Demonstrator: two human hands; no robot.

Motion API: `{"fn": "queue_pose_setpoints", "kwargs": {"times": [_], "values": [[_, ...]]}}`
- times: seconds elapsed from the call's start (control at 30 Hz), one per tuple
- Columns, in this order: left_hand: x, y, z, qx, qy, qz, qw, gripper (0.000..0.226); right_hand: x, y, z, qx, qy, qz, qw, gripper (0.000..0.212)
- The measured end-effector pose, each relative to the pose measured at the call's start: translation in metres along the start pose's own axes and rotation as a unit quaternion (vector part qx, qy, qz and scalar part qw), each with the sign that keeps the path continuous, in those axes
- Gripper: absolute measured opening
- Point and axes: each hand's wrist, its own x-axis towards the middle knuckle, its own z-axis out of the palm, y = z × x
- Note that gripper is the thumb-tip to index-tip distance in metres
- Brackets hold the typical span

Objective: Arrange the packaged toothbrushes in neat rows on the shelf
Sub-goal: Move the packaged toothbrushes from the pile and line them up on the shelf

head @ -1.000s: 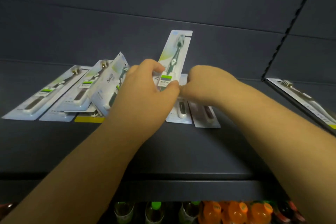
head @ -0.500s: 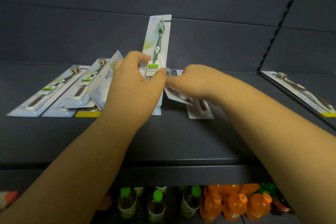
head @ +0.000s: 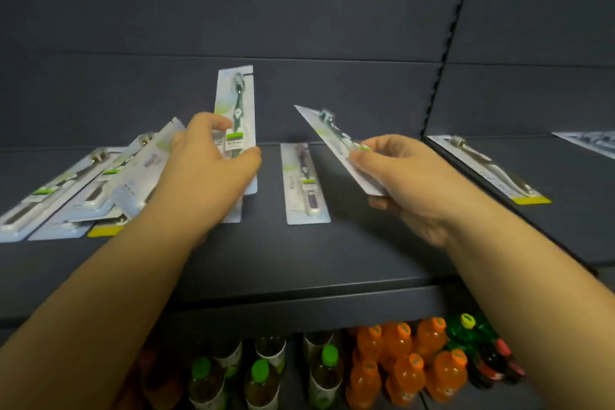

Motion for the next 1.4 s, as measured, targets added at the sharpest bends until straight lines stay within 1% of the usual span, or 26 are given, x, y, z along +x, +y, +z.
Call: {"fn": "queue_pose_setpoints", "kwargs": {"times": [0.1,0.2,0.33,0.5,0.67,0.77,0.93,1.0,1.07,1.27,1.4], "values": [[-0.018,0.026,0.021,-0.065,-0.019,0.018,0.998,0.031,-0.018,0.004,-0.034,0.020,0.026,-0.024,0.999,0.017],[-0.046,0.055,0.051,-0.128,-0.052,0.042,0.990,0.028,-0.039,0.003,-0.072,0.059,0.052,-0.063,0.995,0.016],[-0.085,0.089,0.102,-0.128,-0.082,0.074,0.986,0.030,-0.068,0.015,-0.130,0.050,0.113,-0.124,0.985,0.017],[-0.132,0.144,0.178,-0.119,-0.140,0.091,0.979,0.033,-0.104,0.039,-0.224,0.044,0.166,-0.113,0.979,0.015],[-0.187,0.203,0.256,-0.129,-0.168,0.118,0.970,0.034,-0.147,0.061,-0.321,0.040,0.196,-0.107,0.974,0.019],[-0.219,0.234,0.301,-0.131,-0.190,0.125,0.965,0.034,-0.172,0.071,-0.376,0.006,0.219,-0.107,0.970,0.021],[-0.257,0.280,0.369,-0.139,-0.236,0.123,0.954,0.034,-0.201,0.089,-0.458,-0.035,0.285,-0.102,0.952,0.026],[-0.266,0.295,0.394,-0.137,-0.250,0.123,0.951,0.034,-0.205,0.098,-0.483,-0.035,0.302,-0.100,0.948,0.031],[-0.272,0.308,0.418,-0.133,-0.260,0.122,0.949,0.035,-0.204,0.107,-0.505,-0.032,0.303,-0.099,0.947,0.033],[-0.269,0.338,0.500,-0.164,-0.294,0.118,0.934,0.034,-0.189,0.125,-0.574,-0.073,0.335,-0.090,0.935,0.032],[-0.271,0.362,0.557,-0.201,-0.334,0.102,0.915,0.033,-0.178,0.137,-0.628,-0.070,0.363,-0.087,0.925,0.025]]}}
